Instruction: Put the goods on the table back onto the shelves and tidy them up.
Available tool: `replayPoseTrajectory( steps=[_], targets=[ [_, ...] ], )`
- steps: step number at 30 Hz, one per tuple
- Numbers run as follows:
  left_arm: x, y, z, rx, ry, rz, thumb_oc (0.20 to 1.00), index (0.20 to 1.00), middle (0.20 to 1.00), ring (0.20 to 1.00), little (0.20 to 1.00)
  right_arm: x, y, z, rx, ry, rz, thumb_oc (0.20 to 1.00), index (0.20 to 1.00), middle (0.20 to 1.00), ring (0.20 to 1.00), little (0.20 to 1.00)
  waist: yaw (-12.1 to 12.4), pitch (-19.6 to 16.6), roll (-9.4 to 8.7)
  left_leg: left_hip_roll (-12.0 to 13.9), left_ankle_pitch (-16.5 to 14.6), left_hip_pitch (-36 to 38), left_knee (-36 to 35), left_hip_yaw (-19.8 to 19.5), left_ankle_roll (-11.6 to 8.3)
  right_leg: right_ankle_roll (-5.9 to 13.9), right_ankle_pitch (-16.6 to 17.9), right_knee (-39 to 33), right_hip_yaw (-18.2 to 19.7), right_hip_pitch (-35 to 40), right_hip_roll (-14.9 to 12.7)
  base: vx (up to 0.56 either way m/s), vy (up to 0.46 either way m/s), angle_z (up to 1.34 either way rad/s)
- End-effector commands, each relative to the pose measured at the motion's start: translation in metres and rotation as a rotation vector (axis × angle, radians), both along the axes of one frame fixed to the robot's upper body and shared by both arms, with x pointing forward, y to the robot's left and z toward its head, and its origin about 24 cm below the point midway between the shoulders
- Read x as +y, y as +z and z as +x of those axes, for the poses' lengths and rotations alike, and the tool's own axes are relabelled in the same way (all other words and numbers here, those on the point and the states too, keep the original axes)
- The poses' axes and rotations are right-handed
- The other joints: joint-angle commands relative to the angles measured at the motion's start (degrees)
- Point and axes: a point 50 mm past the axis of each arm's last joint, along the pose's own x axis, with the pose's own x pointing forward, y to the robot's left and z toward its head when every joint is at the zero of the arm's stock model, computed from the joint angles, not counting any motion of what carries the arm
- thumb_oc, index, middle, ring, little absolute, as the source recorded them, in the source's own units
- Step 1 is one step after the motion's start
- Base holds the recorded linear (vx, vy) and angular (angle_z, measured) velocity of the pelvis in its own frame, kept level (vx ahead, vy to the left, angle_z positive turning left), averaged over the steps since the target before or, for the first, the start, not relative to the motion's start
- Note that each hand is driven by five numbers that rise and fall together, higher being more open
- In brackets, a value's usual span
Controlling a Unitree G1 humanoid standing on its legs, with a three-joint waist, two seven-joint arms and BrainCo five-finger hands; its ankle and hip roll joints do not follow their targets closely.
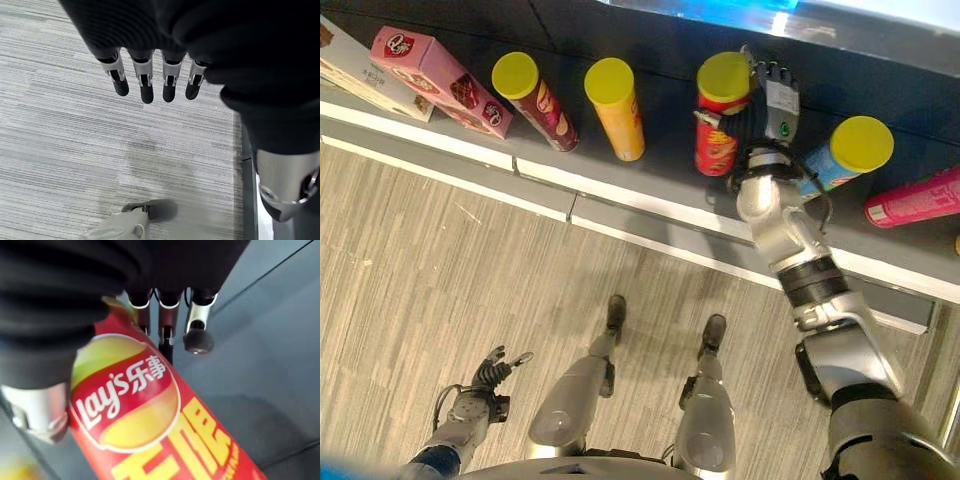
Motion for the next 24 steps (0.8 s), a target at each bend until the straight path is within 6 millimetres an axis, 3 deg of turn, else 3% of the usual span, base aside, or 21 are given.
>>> replayPoseTrajectory(
  steps=[1,8,18,24],
  targets=[
    [0.012,-0.004,-0.010,0.052,0.008,0.033,1.000,1.000,1.000,1.000,1.000,-0.001,0.035,-0.003,-0.135,0.005,-0.055,0.200,0.200,0.200,0.200,0.200,0.45,-2.31,-0.94,-1.70,-3.81,0.49,0.25,1.13,-1.27,4.47,-4.60,2.88,1.80,2.30,-3.91,-0.01,0.010,0.11],
    [0.009,-0.004,-0.007,0.049,0.010,0.029,1.000,1.000,1.000,1.000,1.000,0.011,0.020,-0.001,-0.067,0.070,-0.034,0.200,0.200,0.200,0.200,0.200,0.20,-2.00,-0.89,-1.85,-3.70,0.20,0.25,1.29,-1.32,4.44,-4.54,3.15,1.60,2.09,-4.21,0.00,0.003,0.02],
    [0.007,-0.004,-0.005,0.043,0.003,0.030,1.000,1.000,1.000,1.000,1.000,0.001,0.011,0.002,-0.042,0.015,-0.045,0.200,0.200,0.200,0.200,0.200,-0.07,-1.59,-0.44,-1.87,-3.51,-0.52,0.25,1.42,-1.43,4.53,-4.51,3.35,1.80,1.19,-4.32,0.00,0.000,0.00],
    [0.006,-0.003,-0.002,0.036,0.000,0.031,1.000,1.000,1.000,1.000,1.000,-0.005,0.018,0.003,-0.066,-0.022,-0.053,0.200,0.200,0.200,0.200,0.200,-0.27,-1.49,-0.28,-1.87,-3.48,-0.54,0.25,1.52,-1.48,4.58,-4.52,3.54,1.94,0.92,-4.34,0.00,0.000,0.00]
  ],
)
